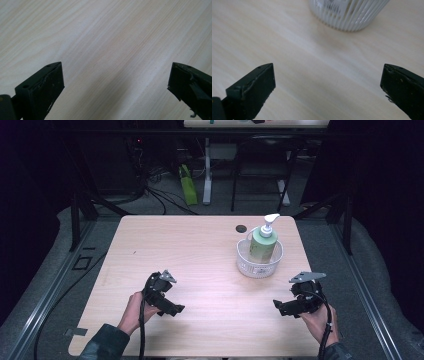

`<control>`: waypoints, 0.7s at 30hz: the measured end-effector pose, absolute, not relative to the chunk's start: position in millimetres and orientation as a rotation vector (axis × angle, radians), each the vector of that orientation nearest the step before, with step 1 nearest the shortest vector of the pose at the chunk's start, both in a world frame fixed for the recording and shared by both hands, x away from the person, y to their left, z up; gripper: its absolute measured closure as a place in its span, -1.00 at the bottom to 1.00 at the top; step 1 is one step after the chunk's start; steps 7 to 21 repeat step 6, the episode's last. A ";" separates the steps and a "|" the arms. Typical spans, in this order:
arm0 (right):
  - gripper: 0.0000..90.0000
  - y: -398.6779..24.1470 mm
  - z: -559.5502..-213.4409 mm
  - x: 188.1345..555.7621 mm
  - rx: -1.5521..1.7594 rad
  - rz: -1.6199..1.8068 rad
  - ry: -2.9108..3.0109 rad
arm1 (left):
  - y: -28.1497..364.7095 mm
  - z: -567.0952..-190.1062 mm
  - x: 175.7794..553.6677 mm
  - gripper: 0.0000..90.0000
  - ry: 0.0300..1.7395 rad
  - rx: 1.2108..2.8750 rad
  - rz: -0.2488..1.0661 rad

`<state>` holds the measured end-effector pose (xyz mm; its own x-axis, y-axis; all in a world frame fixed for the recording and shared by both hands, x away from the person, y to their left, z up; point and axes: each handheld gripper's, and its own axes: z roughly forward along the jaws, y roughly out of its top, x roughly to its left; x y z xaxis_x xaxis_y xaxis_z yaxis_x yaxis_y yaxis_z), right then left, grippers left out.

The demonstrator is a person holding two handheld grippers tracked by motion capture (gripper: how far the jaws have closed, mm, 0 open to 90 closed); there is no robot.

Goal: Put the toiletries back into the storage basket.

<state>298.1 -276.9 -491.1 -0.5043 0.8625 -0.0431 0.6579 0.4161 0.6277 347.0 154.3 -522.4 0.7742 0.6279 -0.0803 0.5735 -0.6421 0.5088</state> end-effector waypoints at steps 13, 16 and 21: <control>-1.00 -276.1 -512.1 306.9 1.296 0.651 2.448 | 152.5 -523.1 346.1 -0.98 0.883 2.460 0.130; -1.00 -276.1 -512.1 306.9 1.296 0.651 2.448 | 152.5 -523.1 346.1 -0.98 0.883 2.460 0.130; -1.00 -276.1 -512.1 306.9 1.296 0.651 2.448 | 152.5 -523.1 346.1 -0.98 0.883 2.460 0.130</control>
